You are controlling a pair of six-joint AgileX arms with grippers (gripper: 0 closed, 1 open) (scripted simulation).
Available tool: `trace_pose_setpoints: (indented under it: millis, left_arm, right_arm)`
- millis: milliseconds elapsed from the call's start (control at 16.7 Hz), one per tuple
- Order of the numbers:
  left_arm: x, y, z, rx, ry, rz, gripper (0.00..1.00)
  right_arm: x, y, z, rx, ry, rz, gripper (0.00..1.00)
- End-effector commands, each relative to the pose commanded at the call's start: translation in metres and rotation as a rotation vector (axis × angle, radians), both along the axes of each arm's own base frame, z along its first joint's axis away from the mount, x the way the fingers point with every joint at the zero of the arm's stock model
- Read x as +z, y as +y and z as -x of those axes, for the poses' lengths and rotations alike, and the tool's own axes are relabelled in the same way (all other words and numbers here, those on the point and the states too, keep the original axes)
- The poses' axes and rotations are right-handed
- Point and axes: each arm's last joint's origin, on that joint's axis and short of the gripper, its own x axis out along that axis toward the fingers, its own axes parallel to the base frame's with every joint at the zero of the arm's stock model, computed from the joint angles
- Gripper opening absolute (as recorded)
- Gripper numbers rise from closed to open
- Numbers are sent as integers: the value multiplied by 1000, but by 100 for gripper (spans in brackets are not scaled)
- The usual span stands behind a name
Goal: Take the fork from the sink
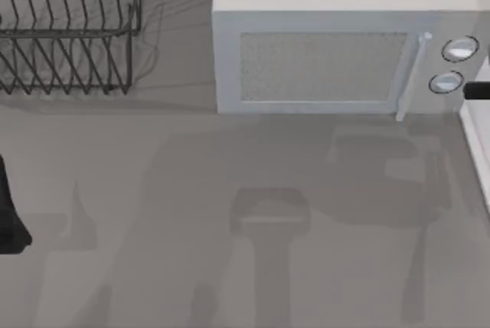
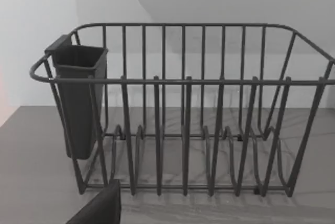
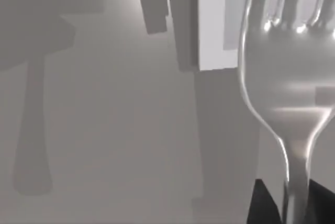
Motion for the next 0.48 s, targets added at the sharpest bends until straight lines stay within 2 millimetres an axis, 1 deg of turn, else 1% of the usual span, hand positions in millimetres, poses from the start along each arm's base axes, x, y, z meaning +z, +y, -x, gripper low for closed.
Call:
trace_pose_setpoints:
  millis: [120, 240, 360, 480]
  left_arm:
    - [0, 0, 0, 0, 0, 0, 100]
    - [0, 0, 0, 0, 0, 0, 100]
    - [0, 0, 0, 0, 0, 0, 100]
    - [0, 0, 0, 0, 0, 0, 100]
  right_arm:
    - [12, 33, 22, 16, -3, 26, 0]
    - [24, 65, 40, 42, -56, 32, 0]
    - [37, 94, 51, 70, -144, 13, 0]
    - [48, 117, 57, 86, -240, -21, 0]
